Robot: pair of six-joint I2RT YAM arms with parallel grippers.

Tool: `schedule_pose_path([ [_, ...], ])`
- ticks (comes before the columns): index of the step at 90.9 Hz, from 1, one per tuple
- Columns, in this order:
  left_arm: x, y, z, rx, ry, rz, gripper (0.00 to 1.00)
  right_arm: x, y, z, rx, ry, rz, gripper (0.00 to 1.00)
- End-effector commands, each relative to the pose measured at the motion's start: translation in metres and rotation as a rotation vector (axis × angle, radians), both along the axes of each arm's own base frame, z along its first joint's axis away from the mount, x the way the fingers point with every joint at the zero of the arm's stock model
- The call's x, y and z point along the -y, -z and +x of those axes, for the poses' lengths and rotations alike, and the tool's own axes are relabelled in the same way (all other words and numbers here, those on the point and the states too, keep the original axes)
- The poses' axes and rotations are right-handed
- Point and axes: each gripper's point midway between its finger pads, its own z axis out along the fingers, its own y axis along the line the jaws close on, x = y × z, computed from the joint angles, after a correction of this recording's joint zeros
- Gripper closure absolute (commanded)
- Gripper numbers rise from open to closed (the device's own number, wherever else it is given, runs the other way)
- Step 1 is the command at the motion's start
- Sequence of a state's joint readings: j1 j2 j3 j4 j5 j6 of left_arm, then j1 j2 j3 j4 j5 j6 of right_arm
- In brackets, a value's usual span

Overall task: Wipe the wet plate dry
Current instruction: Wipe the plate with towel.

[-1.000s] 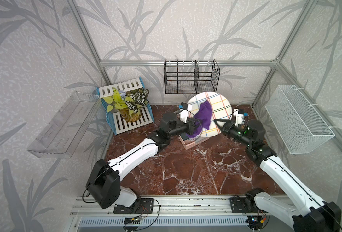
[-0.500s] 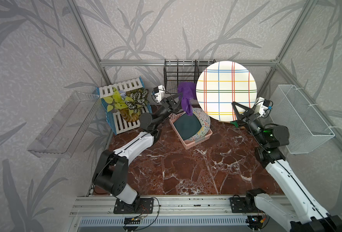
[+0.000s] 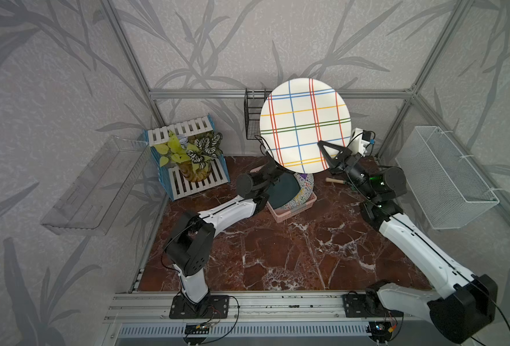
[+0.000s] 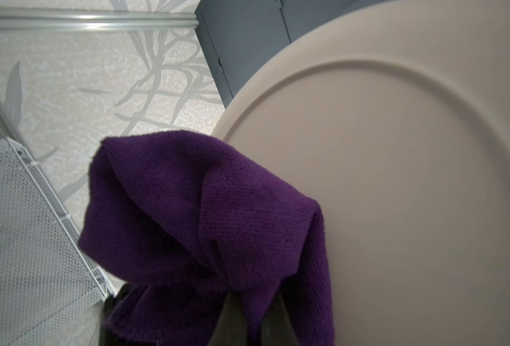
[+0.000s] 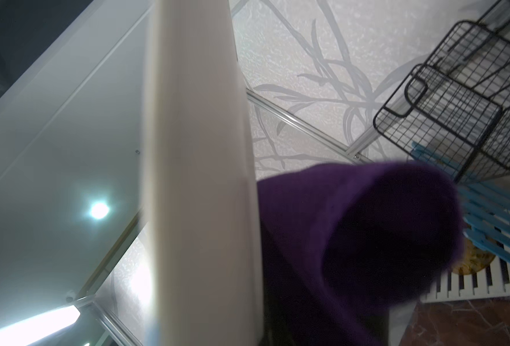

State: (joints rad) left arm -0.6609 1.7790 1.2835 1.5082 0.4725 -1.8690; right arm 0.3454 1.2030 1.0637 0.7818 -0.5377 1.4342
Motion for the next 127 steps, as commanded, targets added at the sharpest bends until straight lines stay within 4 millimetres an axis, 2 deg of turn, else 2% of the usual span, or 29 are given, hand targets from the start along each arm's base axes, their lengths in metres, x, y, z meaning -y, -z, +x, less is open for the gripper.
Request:
schedule_pose_path([
  [1,-0.066,-0.077,-0.039,0.23,-0.039,-0.254,1.0,0.029,-0.005,0.015,-0.022,0.094,0.052,1.0],
  [4,-0.075,-0.087,-0.034,0.235,-0.048,-0.281,1.0,0.028,-0.005,0.01,-0.01,0.084,0.05,1.0],
  [11,-0.082,-0.103,-0.025,0.246,-0.034,-0.333,1.0,0.006,0.003,-0.011,0.018,0.01,0.016,1.0],
  [19,-0.071,-0.117,-0.024,0.282,0.03,-0.346,1.0,-0.022,0.014,-0.032,0.025,-0.066,-0.019,1.0],
  [27,-0.055,-0.124,-0.037,0.309,0.106,-0.358,1.0,-0.03,0.016,-0.031,0.014,-0.067,-0.02,1.0],
  [33,-0.042,-0.119,-0.048,0.296,0.147,-0.359,1.0,-0.024,0.008,-0.02,0.016,-0.021,-0.005,1.0],
  [47,-0.021,-0.089,-0.068,0.218,0.16,-0.3,1.0,0.002,-0.03,0.009,0.044,0.078,0.053,1.0],
  [57,-0.029,-0.071,-0.079,0.196,0.116,-0.258,1.0,0.03,-0.04,0.03,0.026,0.169,0.085,1.0],
  [62,-0.039,-0.065,-0.079,0.184,0.056,-0.238,1.0,0.042,-0.029,0.042,-0.032,0.219,0.062,1.0],
  [67,-0.051,-0.061,-0.076,0.191,-0.02,-0.196,1.0,0.051,-0.022,0.043,-0.039,0.25,0.045,1.0],
  [76,-0.068,-0.05,-0.061,0.202,-0.179,-0.059,1.0,0.051,-0.007,0.037,-0.049,0.268,-0.037,1.0],
  [83,-0.072,-0.038,-0.041,0.216,-0.351,0.156,1.0,0.047,0.006,0.029,-0.064,0.272,-0.113,1.0],
  [86,-0.065,-0.025,-0.026,0.233,-0.457,0.313,1.0,0.047,0.01,0.025,-0.069,0.275,-0.135,1.0],
  [89,-0.058,-0.003,-0.008,0.195,-0.538,0.509,1.0,0.045,0.012,0.021,-0.06,0.277,-0.155,1.0],
  [96,-0.051,0.029,0.014,0.265,-0.769,0.869,1.0,0.038,0.012,0.012,-0.025,0.258,-0.191,1.0],
  [101,-0.049,0.048,0.028,0.273,-0.832,1.006,1.0,0.03,0.008,0.004,0.016,0.226,-0.202,1.0],
  [109,-0.048,0.07,0.046,0.281,-0.869,1.119,1.0,0.018,0.003,-0.005,0.064,0.186,-0.215,1.0],
  [117,-0.053,0.074,0.06,0.283,-0.914,1.181,1.0,0.006,0.005,-0.014,0.097,0.143,-0.242,1.0],
  [127,-0.074,0.055,0.079,0.262,-0.981,1.203,1.0,-0.017,0.019,-0.035,0.138,0.06,-0.309,1.0],
])
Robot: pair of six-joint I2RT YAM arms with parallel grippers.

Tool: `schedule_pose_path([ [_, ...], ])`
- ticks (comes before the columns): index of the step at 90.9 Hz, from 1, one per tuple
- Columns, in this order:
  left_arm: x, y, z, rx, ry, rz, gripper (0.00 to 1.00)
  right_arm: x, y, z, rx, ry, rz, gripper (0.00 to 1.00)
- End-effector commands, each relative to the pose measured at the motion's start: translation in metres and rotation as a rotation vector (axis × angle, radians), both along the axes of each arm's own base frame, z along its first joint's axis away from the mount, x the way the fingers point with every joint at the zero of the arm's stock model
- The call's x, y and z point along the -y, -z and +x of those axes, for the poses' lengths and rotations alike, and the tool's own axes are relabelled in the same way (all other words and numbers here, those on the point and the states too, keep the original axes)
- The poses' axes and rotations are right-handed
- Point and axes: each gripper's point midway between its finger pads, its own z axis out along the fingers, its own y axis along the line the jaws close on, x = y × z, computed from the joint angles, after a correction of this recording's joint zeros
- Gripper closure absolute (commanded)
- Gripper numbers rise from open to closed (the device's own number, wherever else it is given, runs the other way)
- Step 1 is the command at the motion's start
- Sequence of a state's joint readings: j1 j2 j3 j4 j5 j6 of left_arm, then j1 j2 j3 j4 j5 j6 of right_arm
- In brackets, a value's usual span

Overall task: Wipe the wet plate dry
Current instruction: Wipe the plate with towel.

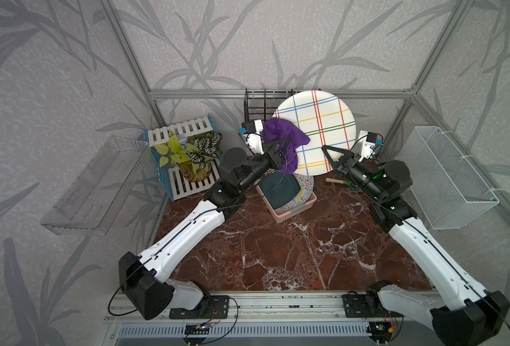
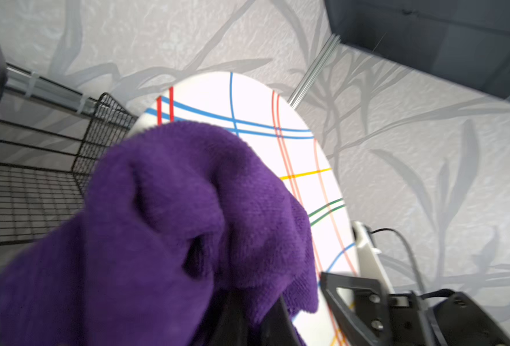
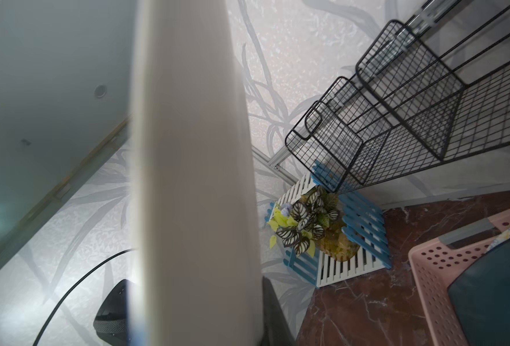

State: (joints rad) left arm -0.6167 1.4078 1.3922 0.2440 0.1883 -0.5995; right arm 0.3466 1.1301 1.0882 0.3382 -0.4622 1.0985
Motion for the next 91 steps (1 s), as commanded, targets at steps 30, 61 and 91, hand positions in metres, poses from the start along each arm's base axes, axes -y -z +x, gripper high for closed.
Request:
schedule_pose_path([
  [30,0.083,0.068,-0.025,0.026,0.247,0.6,1.0,-0.043,-0.024,-0.062,0.216,-0.149,-0.067,1.0],
  [61,0.047,0.139,-0.057,-0.179,0.243,0.428,1.0,-0.009,-0.056,-0.046,0.223,-0.134,0.072,1.0],
  [91,-0.049,0.097,0.032,-0.226,-0.145,0.326,1.0,-0.031,-0.033,-0.071,0.217,-0.223,0.034,1.0],
])
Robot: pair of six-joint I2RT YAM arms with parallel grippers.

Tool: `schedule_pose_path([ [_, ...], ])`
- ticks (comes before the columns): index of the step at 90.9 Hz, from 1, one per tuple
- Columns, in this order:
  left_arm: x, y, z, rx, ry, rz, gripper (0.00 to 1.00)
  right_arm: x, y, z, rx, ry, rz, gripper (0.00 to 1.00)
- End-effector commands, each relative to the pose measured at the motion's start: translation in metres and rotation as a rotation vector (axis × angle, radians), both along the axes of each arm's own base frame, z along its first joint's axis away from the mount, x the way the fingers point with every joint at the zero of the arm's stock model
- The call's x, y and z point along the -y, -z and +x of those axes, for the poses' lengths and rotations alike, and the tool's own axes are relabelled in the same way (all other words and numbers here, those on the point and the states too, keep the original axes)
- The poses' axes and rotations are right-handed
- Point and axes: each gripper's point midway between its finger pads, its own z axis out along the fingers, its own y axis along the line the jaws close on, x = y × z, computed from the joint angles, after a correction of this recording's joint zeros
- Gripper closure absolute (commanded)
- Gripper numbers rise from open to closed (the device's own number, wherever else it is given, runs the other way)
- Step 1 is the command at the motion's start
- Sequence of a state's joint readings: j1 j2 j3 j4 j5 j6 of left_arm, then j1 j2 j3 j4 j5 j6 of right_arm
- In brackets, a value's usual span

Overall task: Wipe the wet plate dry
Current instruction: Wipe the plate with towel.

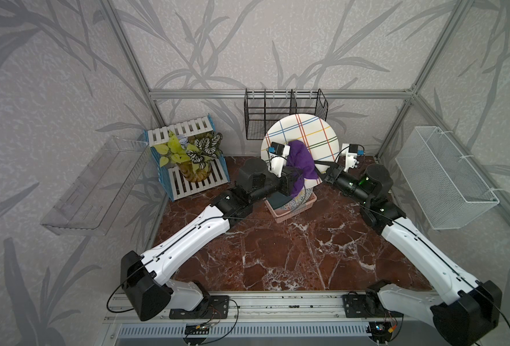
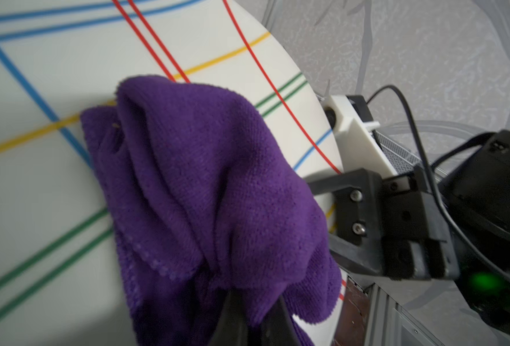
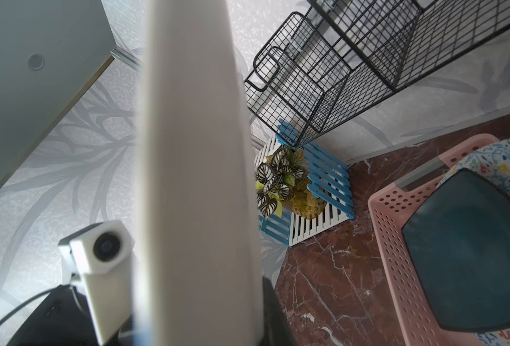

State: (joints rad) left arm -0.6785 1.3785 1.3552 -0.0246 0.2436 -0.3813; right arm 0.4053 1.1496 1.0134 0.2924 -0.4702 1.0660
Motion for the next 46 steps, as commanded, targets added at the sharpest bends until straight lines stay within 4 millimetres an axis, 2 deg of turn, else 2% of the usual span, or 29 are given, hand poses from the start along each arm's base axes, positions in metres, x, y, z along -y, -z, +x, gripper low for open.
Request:
schedule_pose_path([
  [1,-0.077,0.023,0.065,-0.111,-0.29,0.024,1.0,-0.007,-0.084,-0.071,0.311,-0.174,0.122,1.0],
  [3,-0.08,0.018,0.069,-0.093,-0.297,0.036,1.0,-0.012,-0.079,-0.075,0.309,-0.191,0.109,1.0],
  [6,-0.072,0.009,0.069,-0.071,-0.252,0.048,1.0,-0.019,-0.073,-0.081,0.309,-0.226,0.09,1.0],
  [14,-0.019,0.001,0.05,-0.039,-0.035,0.063,1.0,-0.033,-0.068,-0.094,0.317,-0.299,0.065,1.0],
  [20,0.018,0.005,0.028,-0.02,0.07,0.094,1.0,-0.028,-0.074,-0.088,0.326,-0.262,0.074,1.0],
  [25,0.028,0.007,0.017,-0.034,0.121,0.056,1.0,-0.017,-0.081,-0.08,0.332,-0.207,0.084,1.0],
  [30,0.017,-0.006,0.014,-0.049,0.126,-0.048,1.0,0.0,-0.088,-0.069,0.32,-0.14,0.098,1.0],
  [34,0.0,-0.026,0.015,-0.033,0.124,-0.168,1.0,0.017,-0.092,-0.059,0.304,-0.083,0.119,1.0],
  [46,-0.08,-0.074,0.02,-0.041,0.111,-0.555,1.0,0.069,-0.105,-0.046,0.3,0.012,0.246,1.0],
])
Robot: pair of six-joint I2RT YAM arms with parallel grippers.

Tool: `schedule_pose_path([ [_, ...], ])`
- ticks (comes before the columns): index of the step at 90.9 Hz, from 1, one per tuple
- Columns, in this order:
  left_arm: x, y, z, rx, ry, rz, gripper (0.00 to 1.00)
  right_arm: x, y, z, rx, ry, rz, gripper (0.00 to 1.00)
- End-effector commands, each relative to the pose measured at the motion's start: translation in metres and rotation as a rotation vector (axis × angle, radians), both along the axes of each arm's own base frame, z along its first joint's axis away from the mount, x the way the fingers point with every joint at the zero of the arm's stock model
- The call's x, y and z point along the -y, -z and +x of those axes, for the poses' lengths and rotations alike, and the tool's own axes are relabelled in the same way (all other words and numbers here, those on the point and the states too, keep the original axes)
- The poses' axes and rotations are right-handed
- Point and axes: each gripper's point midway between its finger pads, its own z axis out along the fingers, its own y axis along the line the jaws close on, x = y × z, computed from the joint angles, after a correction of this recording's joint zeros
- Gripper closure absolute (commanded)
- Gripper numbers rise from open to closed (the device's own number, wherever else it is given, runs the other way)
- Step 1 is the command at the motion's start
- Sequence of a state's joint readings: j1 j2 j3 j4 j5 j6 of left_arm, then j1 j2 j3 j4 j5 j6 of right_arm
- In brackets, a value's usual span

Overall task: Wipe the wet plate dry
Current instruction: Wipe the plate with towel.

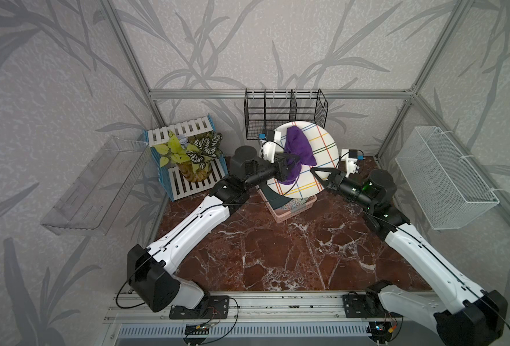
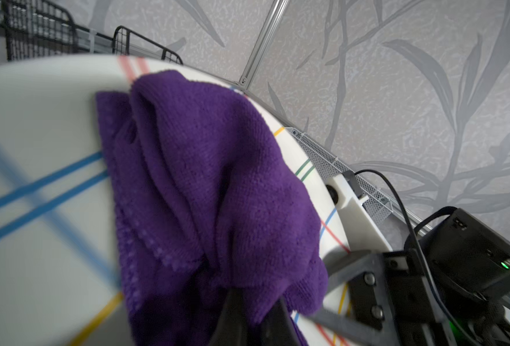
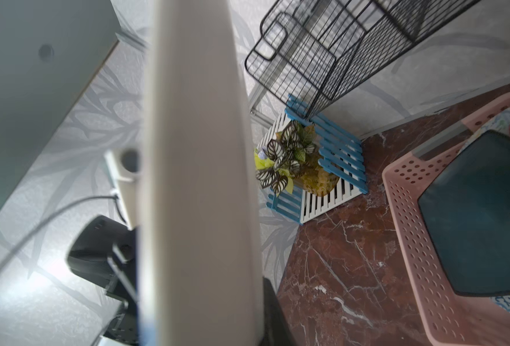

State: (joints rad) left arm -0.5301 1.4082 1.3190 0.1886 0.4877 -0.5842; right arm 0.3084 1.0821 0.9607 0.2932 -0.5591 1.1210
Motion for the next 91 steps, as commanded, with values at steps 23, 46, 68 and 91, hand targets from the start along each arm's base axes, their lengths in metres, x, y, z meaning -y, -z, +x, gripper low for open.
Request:
schedule_pose_path([
  [23,-0.096,-0.107,-0.027,0.013,0.232,-0.714,1.0,0.031,-0.145,-0.062,0.455,-0.144,0.374,1.0],
  [46,-0.083,-0.17,-0.064,0.091,0.494,-0.869,1.0,-0.022,-0.116,-0.049,0.339,-0.237,0.321,1.0],
  [68,-0.014,-0.169,-0.114,0.045,0.711,-0.878,1.0,-0.062,-0.127,-0.035,0.328,-0.322,0.358,1.0],
  [91,-0.047,-0.195,-0.106,0.128,0.652,-0.937,1.0,-0.012,-0.132,0.002,0.285,-0.13,0.357,1.0],
])
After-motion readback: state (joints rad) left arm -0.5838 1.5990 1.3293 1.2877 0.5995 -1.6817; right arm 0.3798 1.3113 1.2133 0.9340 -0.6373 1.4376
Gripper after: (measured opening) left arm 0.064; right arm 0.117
